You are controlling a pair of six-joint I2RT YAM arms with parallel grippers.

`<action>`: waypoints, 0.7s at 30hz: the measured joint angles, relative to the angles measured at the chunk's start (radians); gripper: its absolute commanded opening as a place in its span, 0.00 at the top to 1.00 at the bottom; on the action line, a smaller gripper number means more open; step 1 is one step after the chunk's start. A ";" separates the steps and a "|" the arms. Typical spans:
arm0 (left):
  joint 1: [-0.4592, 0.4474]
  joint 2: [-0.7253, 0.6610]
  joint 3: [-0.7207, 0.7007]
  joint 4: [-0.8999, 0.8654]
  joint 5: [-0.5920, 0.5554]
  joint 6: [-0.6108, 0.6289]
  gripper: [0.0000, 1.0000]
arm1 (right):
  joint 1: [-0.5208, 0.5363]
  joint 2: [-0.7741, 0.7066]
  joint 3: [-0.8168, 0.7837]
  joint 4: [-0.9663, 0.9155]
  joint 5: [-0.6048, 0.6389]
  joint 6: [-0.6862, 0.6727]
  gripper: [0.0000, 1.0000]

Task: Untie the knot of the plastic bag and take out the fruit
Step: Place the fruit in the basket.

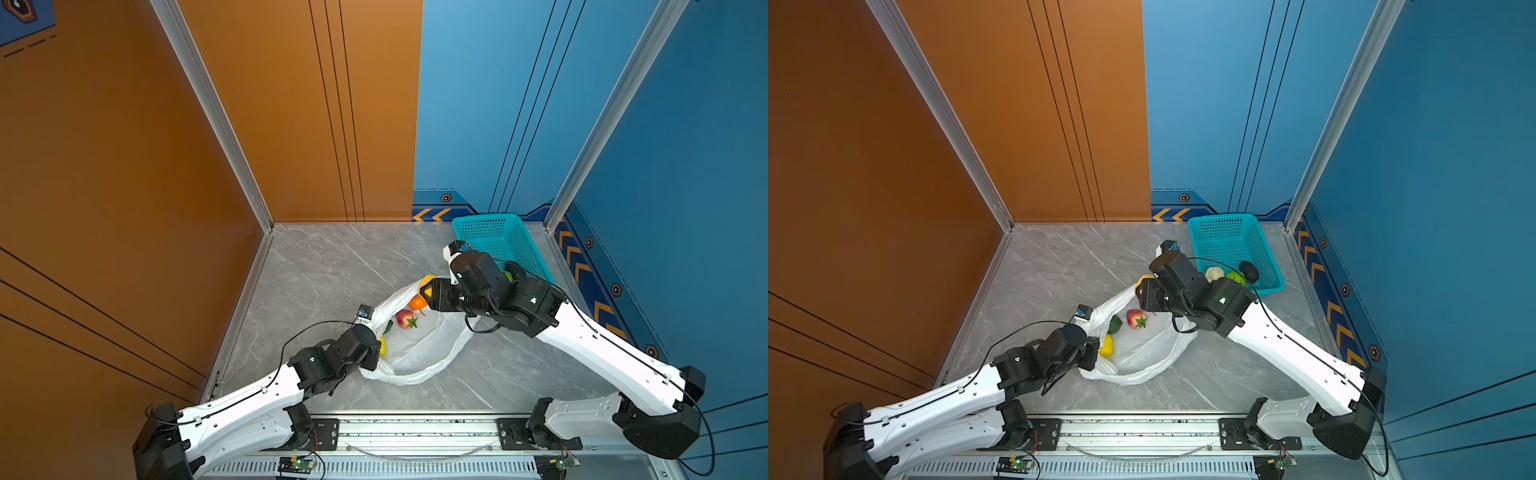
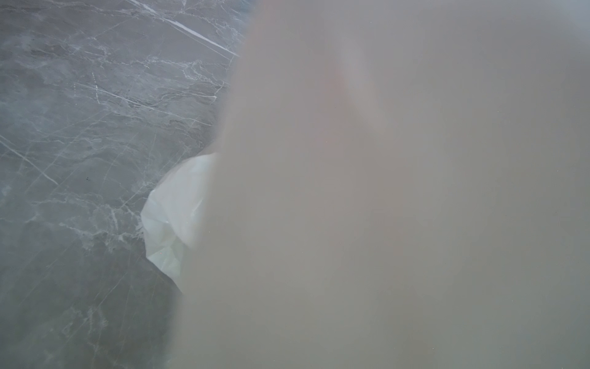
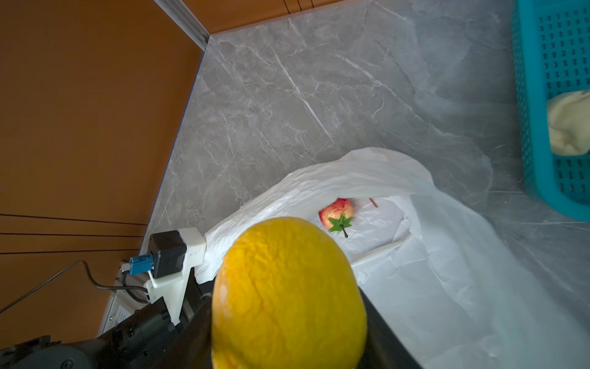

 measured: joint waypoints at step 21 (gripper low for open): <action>-0.048 -0.047 0.051 -0.200 0.096 -0.029 1.00 | -0.652 0.164 0.003 0.108 -0.159 -0.169 0.60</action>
